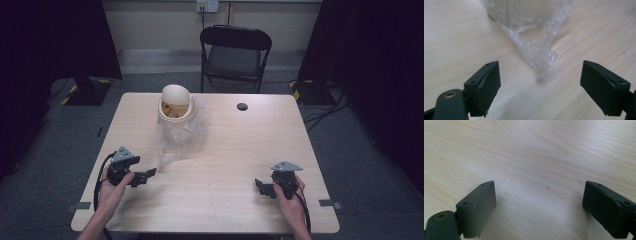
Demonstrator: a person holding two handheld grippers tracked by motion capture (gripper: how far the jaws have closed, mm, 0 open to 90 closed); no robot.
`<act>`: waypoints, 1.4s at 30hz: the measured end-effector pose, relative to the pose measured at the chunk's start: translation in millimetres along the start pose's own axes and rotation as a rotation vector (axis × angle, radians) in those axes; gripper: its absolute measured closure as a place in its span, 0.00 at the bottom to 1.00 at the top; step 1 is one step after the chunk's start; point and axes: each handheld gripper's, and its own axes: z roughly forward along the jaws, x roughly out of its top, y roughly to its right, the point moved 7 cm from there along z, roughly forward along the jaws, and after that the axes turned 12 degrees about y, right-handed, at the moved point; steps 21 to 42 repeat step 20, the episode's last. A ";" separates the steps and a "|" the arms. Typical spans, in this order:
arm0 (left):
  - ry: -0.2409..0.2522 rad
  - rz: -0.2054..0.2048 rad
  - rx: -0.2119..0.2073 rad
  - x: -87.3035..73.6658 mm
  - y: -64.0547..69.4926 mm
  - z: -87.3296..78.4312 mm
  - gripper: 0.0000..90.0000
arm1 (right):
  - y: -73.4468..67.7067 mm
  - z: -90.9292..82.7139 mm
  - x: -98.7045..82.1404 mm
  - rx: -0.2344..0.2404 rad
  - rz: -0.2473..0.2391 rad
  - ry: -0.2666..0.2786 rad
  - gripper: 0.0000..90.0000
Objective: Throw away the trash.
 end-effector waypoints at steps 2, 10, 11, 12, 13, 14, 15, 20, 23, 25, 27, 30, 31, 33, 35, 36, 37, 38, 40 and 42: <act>-0.020 0.001 0.016 -8.7 -2.2 -0.5 0.18 | 0.0 0.0 0.0 0.000 0.000 0.000 0.12; -0.078 0.003 0.050 -35.7 -6.3 0.2 0.18 | 0.0 0.0 0.0 0.000 0.000 0.000 0.12; -0.082 -0.003 0.052 -37.9 -6.9 1.4 0.18 | 0.0 0.0 0.0 0.000 0.000 0.000 0.12; -0.090 0.000 0.057 -40.1 -7.8 2.2 0.18 | 0.0 0.0 0.0 0.000 0.000 0.000 0.12; -0.085 0.029 0.068 -41.3 -9.3 3.1 0.17 | 0.0 0.0 0.0 0.000 0.000 0.000 0.12; -0.089 0.061 0.080 -42.0 -10.7 3.9 0.17 | 0.0 0.0 0.0 0.000 0.000 0.000 0.12; -0.083 0.047 0.079 -42.1 -11.3 4.3 0.16 | 0.0 0.0 0.0 0.000 0.000 0.000 0.12; -0.079 0.039 0.100 -42.3 -12.9 5.7 0.14 | 0.0 0.0 0.0 0.000 0.000 0.000 0.12; -0.079 0.039 0.100 -42.3 -12.9 5.7 0.14 | 0.0 0.0 0.0 0.000 0.000 0.000 0.12; -0.079 0.039 0.100 -42.3 -12.9 5.7 0.14 | 0.0 0.0 0.0 0.000 0.000 0.000 0.12; -0.079 0.039 0.100 -42.3 -12.9 5.7 0.14 | 0.0 0.0 0.0 0.000 0.000 0.000 0.12; -0.079 0.039 0.100 -42.3 -12.9 5.7 0.14 | 0.0 0.0 0.0 0.000 0.000 0.000 0.12; -0.079 0.039 0.100 -42.3 -12.9 5.7 0.14 | 0.0 0.0 0.0 0.000 0.000 0.000 0.12; -0.079 0.039 0.100 -42.3 -12.9 5.7 0.14 | 0.0 0.0 0.0 0.000 0.000 0.000 0.12; -0.079 0.039 0.100 -42.3 -12.9 5.7 0.14 | 0.0 0.0 0.0 0.000 0.000 0.000 0.12; -0.079 0.039 0.100 -42.3 -12.9 5.7 0.14 | 0.0 0.0 0.0 0.000 0.000 0.000 0.12; -0.079 0.039 0.100 -42.3 -12.9 5.7 0.14 | 0.0 0.0 0.0 0.000 0.000 0.000 0.12; -0.079 0.039 0.100 -42.3 -12.9 5.7 0.14 | 0.0 0.0 0.0 0.000 0.000 0.000 0.12; -0.079 0.039 0.100 -42.3 -12.9 5.7 0.14 | 0.0 0.0 0.0 0.000 0.000 0.000 0.12; -0.079 0.039 0.100 -42.3 -12.9 5.7 0.14 | 0.0 0.0 0.0 0.000 0.000 0.000 0.12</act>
